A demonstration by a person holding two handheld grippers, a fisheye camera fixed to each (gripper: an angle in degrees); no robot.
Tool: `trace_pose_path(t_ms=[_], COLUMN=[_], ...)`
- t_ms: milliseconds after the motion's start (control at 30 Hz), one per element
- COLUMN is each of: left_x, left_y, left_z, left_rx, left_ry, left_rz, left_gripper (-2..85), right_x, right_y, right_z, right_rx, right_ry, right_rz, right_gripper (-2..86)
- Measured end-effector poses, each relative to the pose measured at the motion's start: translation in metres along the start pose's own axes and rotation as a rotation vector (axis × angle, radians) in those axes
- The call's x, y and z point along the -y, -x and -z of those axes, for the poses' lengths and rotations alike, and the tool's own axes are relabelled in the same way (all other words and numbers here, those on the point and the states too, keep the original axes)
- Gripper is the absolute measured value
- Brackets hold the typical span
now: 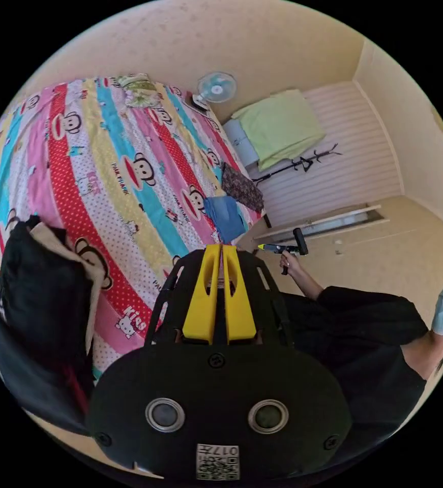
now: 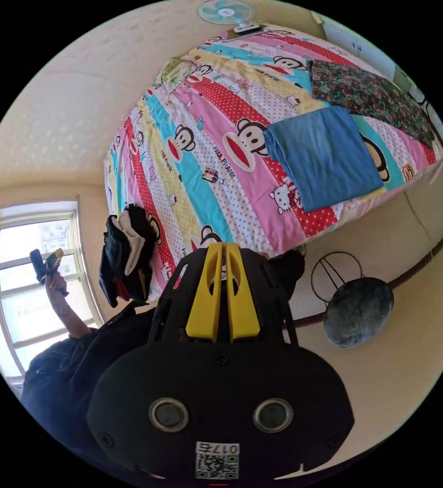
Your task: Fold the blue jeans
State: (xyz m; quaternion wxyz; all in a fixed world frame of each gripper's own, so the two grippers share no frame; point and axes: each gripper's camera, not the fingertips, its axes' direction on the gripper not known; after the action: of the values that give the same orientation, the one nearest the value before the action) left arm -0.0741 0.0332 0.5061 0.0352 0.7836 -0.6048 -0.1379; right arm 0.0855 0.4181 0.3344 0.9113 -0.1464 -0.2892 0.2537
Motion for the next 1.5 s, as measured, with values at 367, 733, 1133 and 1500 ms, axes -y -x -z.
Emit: trace_pose_path(t_ms=[367,733,1133,1500], left_x=[0.065,0.013,-0.018,0.006], left_y=[-0.116,-0.063,-0.026,-0.013], left_z=[-0.307,-0.39,-0.367,-0.317], left_rx=[-0.099,-0.27,-0.172,-0.114], left_ry=[0.369,0.103,-0.077,-0.127], left_rz=[-0.084,0.361,0.531,0.43], left_gripper=[-1.0,-1.0,3.6,4.8], right_x=[0.044,0.247,0.264,0.225], right_y=[-0.163,-0.079,-0.009,-0.02], right_z=[0.045,-0.064,0.11,0.302], right_rx=[0.145,-0.379,-0.024,0.77], right_ry=[-0.025,0.326,0.25,0.163], right_rz=[-0.28,0.209,0.42,0.842], right_gripper=[8.8,15.5,3.0,1.5])
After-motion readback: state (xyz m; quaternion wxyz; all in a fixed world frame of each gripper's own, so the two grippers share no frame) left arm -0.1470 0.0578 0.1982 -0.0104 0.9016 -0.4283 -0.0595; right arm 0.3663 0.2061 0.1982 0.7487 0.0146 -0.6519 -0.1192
